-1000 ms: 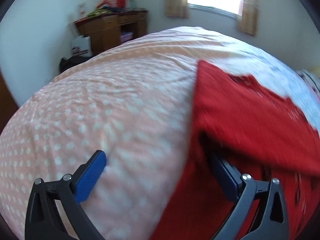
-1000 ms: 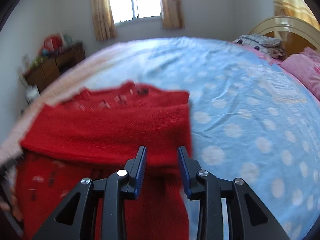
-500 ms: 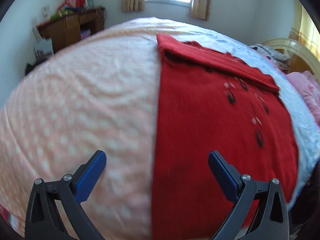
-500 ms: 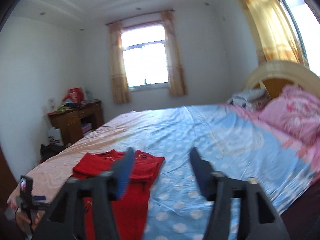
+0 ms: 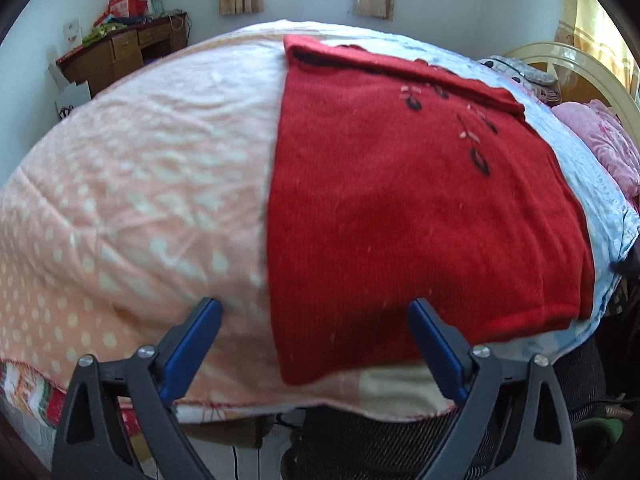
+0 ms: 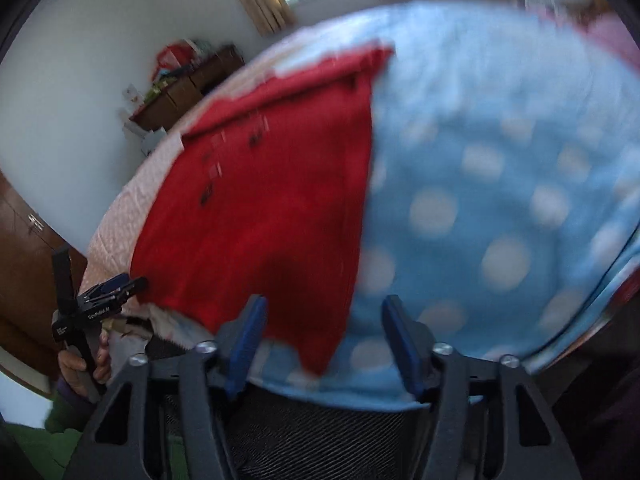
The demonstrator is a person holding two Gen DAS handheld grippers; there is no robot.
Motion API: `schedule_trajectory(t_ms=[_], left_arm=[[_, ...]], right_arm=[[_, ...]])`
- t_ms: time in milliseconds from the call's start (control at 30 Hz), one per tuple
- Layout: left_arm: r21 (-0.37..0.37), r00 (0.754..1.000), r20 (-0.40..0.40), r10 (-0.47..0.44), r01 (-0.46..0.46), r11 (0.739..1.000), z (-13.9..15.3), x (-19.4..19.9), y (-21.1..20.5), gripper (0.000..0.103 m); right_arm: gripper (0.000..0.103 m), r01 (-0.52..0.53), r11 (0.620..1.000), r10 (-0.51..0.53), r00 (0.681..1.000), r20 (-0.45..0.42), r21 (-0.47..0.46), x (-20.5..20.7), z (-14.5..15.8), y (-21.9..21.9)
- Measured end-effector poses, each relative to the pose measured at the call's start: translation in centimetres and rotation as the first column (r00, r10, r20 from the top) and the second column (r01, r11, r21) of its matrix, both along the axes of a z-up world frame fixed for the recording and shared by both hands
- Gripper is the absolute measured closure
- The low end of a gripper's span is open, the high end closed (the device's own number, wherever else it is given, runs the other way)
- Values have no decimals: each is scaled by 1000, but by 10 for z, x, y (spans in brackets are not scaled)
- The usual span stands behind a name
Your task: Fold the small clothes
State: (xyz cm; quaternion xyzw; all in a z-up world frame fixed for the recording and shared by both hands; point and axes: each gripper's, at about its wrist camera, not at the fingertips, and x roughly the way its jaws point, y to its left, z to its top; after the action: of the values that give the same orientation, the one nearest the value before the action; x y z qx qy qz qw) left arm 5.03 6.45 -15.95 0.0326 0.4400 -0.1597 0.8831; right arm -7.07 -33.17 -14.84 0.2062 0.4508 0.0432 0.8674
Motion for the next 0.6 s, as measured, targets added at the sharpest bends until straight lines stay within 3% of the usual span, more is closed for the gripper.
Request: schedule_trajectory(t_ms=[67, 167, 267, 333, 400, 467, 500, 600], left_arm=[[-33, 999, -37, 11, -12, 999, -5, 3, 4, 7], [-114, 993, -121, 16, -30, 993, -18, 8, 8, 7], [-171, 989, -144, 27, -52, 984, -25, 8, 13, 8], [-188, 991, -133, 17, -42, 981, -23, 6, 13, 14], [-205, 992, -127, -12, -14, 979, -21, 2, 11, 34], [-230, 991, -122, -48, 19, 973, -19, -2, 6, 52], [-239, 991, -118, -63, 33, 970, -18, -4, 3, 60], [-245, 990, -113, -80, 50, 968, -14, -8, 3, 74]], right_arm=[[48, -32, 999, 32, 999, -37, 11, 1, -12, 9], [48, -59, 997, 56, 996, -63, -49, 6, -22, 21], [48, -45, 999, 43, 994, -96, -15, 10, -34, 21], [48, -34, 999, 37, 993, -114, 27, 12, -43, 21], [48, -29, 999, 34, 994, -103, 46, 18, -48, 20], [77, -32, 997, 37, 996, -81, 68, 22, -47, 20], [98, -49, 996, 56, 994, -90, 80, 25, -49, 21], [98, -90, 992, 98, 991, -92, 89, 26, -44, 27]])
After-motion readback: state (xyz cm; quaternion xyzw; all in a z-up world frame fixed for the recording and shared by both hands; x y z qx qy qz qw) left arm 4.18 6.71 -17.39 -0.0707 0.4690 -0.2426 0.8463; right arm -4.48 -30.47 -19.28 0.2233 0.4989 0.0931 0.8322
